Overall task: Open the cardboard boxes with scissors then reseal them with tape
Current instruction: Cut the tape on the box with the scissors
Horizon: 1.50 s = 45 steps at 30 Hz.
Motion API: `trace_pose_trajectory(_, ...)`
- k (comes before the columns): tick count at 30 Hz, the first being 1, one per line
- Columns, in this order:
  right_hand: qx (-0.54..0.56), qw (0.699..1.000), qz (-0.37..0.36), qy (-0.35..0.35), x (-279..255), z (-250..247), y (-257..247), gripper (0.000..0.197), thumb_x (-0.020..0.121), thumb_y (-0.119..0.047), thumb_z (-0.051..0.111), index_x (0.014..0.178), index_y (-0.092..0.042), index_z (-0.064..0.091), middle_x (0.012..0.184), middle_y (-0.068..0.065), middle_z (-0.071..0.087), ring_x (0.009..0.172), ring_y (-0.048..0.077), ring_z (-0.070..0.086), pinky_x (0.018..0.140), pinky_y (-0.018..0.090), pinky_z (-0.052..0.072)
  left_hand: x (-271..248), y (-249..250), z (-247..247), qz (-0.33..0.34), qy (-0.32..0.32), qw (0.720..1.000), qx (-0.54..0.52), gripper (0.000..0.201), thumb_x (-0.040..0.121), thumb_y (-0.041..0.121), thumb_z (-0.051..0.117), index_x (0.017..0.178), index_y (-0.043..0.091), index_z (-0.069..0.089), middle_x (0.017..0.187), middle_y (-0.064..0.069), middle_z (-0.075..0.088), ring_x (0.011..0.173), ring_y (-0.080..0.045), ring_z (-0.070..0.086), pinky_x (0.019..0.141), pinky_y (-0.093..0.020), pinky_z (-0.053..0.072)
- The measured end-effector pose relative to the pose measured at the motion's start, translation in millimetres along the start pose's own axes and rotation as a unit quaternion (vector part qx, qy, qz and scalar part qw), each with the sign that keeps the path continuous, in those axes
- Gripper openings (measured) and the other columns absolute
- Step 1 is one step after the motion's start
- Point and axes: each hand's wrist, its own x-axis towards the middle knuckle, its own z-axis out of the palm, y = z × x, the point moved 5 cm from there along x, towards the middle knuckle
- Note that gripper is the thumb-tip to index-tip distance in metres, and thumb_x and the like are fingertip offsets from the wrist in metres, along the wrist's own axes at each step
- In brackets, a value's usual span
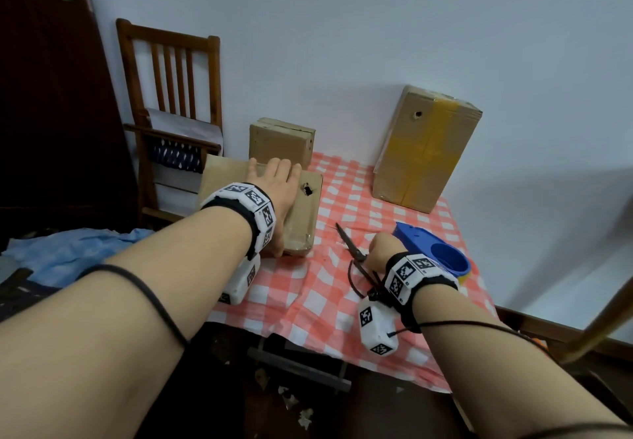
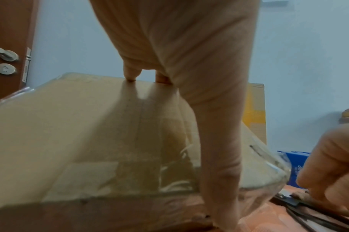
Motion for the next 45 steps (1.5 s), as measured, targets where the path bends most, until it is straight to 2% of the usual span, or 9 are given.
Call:
trace_pose_trajectory(2,0.043,0.996,-0.045,0.056,-5.0,-14.9,-9.7,0.021,0.092,-0.013,0.055,0.105,0.000,0.066,0.104,0.012,0.069,0.093,0.025,0.065,0.085,0.033,0.053,0.0,0.0,0.2,-0.002,-0.003,1.000,0.000,0.158,0.037,0.061,0.087,0.149,0.006,-0.009,0.149,-0.012,0.009,0.141,-0.030,0.010,0.114,-0.062,0.014)
trace_pose_trajectory(6,0.116,0.956,-0.208,0.172,-25.5,-45.6,-53.3,0.026,0.090,-0.012,0.051,0.111,-0.016,0.067,0.109,0.000,0.062,0.088,0.011,0.056,0.081,0.025,0.049,0.8,0.3,0.1,-0.004,-0.009,1.000,-0.005,0.158,0.037,0.059,0.088,0.149,0.007,-0.011,0.151,-0.013,0.006,0.143,-0.031,0.007,0.114,-0.061,0.013)
trace_pose_trajectory(10,0.024,0.941,-0.295,0.167,-29.7,-54.9,-85.8,0.032,0.087,-0.017,0.052,0.116,-0.029,0.061,0.107,-0.004,0.052,0.098,0.015,0.053,0.088,0.033,0.046,1.0,0.7,0.2,-0.007,-0.011,1.000,-0.004,0.158,0.037,0.057,0.088,0.149,0.006,-0.011,0.150,-0.012,0.007,0.142,-0.030,0.008,0.114,-0.061,0.013)
trace_pose_trajectory(14,-0.044,0.951,-0.275,0.136,-25.3,-50.5,-99.8,0.039,0.090,-0.021,0.049,0.126,-0.033,0.056,0.117,0.000,0.045,0.114,0.016,0.043,0.100,0.034,0.026,1.9,-0.7,0.2,-0.009,-0.010,1.000,-0.011,0.159,0.036,0.055,0.090,0.150,0.005,-0.010,0.150,-0.012,0.008,0.142,-0.030,0.008,0.114,-0.061,0.015)
trace_pose_trajectory(21,-0.071,0.971,-0.201,0.108,-27.5,-36.8,-117.0,0.039,0.086,-0.021,0.049,0.123,-0.019,0.058,0.129,0.010,0.035,0.123,0.029,0.033,0.105,0.038,0.031,3.6,-1.1,-0.1,-0.002,-0.009,1.000,-0.015,0.161,0.034,0.057,0.090,0.149,0.004,-0.009,0.150,-0.013,0.009,0.141,-0.030,0.009,0.113,-0.062,0.015)
trace_pose_trajectory(26,-0.085,0.985,-0.120,0.093,-26.7,-31.6,-129.9,0.040,0.085,-0.017,0.045,0.122,-0.010,0.059,0.158,0.015,-0.012,0.144,0.032,-0.018,0.116,0.053,-0.007,3.3,-3.5,-0.4,0.004,-0.007,1.000,-0.020,0.161,0.035,0.061,0.089,0.150,0.003,-0.008,0.152,-0.013,0.009,0.143,-0.030,0.009,0.114,-0.061,0.014)
trace_pose_trajectory(30,-0.145,0.975,-0.140,0.093,-17.4,-35.9,-134.3,0.040,0.083,-0.024,0.047,0.117,-0.011,0.062,0.157,0.016,-0.018,0.140,0.032,-0.031,0.110,0.060,-0.018,3.4,-3.7,0.3,0.011,0.001,1.000,-0.014,0.159,0.037,0.065,0.087,0.150,0.002,-0.006,0.151,-0.013,0.011,0.141,-0.030,0.011,0.114,-0.061,0.014)
trace_pose_trajectory(38,-0.089,0.984,-0.136,0.076,3.3,-34.9,-125.7,0.049,0.100,-0.042,0.028,0.133,-0.017,0.056,0.160,0.010,-0.008,0.144,0.026,-0.022,0.115,0.052,-0.012,1.8,-5.6,0.7,0.021,0.007,1.000,-0.017,0.158,0.039,0.063,0.087,0.150,0.002,-0.006,0.152,-0.014,0.009,0.143,-0.031,0.008,0.115,-0.060,0.013)
trace_pose_trajectory(45,0.049,0.982,-0.152,0.101,15.4,-30.8,-116.0,0.029,0.095,-0.039,0.050,0.106,-0.024,0.072,0.148,0.010,0.032,0.141,0.026,0.017,0.114,0.037,0.016,2.7,-4.7,2.5,0.019,0.014,1.000,-0.010,0.158,0.038,0.064,0.086,0.150,0.004,-0.007,0.150,-0.013,0.011,0.141,-0.031,0.009,0.114,-0.060,0.014)
